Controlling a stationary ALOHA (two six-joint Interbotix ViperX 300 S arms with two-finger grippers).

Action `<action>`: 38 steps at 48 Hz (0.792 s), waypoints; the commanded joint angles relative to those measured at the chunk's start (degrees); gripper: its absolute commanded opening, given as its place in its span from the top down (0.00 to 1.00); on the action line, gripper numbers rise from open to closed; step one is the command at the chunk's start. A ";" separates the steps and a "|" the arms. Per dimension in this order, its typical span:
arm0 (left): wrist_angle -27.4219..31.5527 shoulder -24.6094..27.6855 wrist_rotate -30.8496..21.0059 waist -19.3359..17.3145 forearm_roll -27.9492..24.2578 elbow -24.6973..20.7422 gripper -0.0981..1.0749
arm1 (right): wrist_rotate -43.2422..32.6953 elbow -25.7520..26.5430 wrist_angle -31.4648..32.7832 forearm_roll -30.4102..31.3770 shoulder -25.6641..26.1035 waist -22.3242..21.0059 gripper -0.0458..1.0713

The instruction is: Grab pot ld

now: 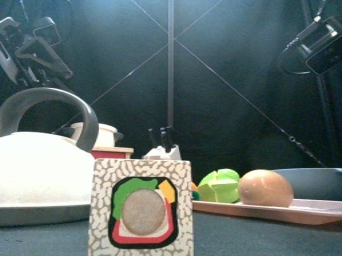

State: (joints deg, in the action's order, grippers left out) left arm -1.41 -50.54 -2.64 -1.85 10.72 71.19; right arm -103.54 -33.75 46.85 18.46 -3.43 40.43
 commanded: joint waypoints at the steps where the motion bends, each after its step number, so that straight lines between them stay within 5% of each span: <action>1: -1.58 0.18 0.00 0.18 0.00 -0.44 0.09 | 0.00 1.58 -0.18 -0.09 0.26 0.26 0.12; 25: -2.99 0.18 -0.09 0.09 0.00 -0.18 0.09 | 0.00 1.23 -0.18 -0.97 -0.97 0.35 0.13; 38: -3.16 0.18 -0.09 0.09 0.00 -0.18 0.09 | 0.00 1.41 -0.18 -0.97 -0.97 0.53 0.23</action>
State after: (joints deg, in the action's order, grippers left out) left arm -3.87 -50.45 -2.64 -1.85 10.72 71.72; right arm -103.62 -33.22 46.76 17.49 -5.36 40.69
